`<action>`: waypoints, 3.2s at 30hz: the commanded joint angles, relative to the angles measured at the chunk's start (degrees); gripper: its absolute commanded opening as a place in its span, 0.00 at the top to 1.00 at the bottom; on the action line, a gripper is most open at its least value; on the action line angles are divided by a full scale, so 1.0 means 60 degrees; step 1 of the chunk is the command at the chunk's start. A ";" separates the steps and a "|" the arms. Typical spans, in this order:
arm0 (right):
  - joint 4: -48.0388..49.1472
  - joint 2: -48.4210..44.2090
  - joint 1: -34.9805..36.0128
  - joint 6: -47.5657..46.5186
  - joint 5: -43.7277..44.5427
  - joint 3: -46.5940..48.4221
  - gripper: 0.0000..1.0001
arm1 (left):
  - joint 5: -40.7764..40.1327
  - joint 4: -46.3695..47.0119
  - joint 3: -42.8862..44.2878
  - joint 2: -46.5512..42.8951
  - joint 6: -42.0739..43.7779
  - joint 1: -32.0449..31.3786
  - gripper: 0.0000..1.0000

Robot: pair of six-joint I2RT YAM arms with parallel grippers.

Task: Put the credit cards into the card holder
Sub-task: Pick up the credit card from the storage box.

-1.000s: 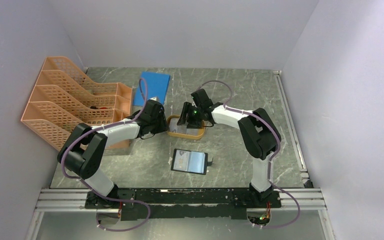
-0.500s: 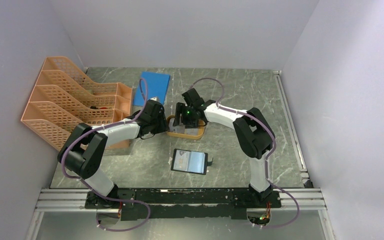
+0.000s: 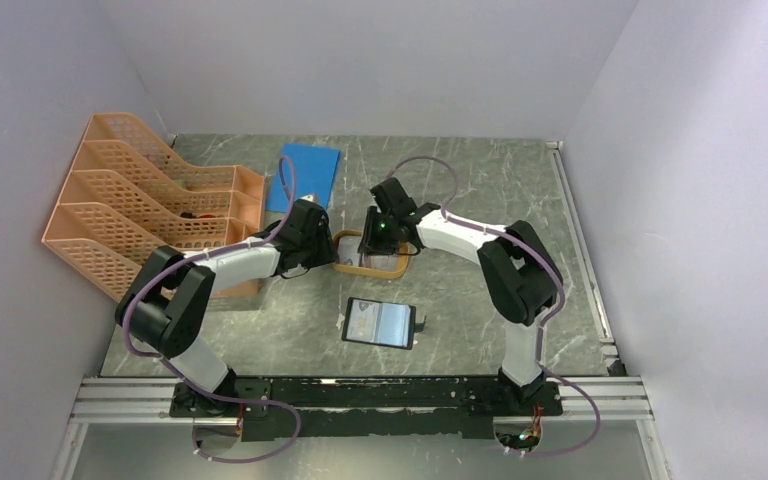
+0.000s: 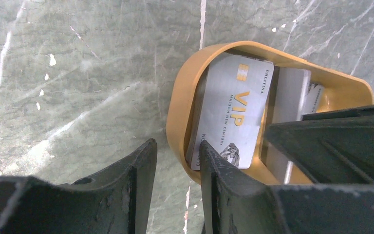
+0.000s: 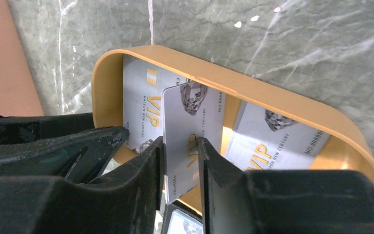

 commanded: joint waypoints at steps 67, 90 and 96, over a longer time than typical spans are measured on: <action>1.1253 -0.8975 0.5687 -1.9714 0.4593 -0.7299 1.00 | 0.7886 0.1048 0.2041 -0.4071 -0.4007 0.0273 0.52; 0.6968 -0.9848 0.6005 -1.3603 0.4701 -0.6141 0.14 | 0.7149 0.3461 0.0506 -0.5019 -0.4837 0.1165 0.95; 0.5973 -1.0550 0.4623 -0.7856 0.3445 -0.6312 0.13 | 0.6620 0.3520 0.0415 -0.5320 -0.4093 0.1618 0.95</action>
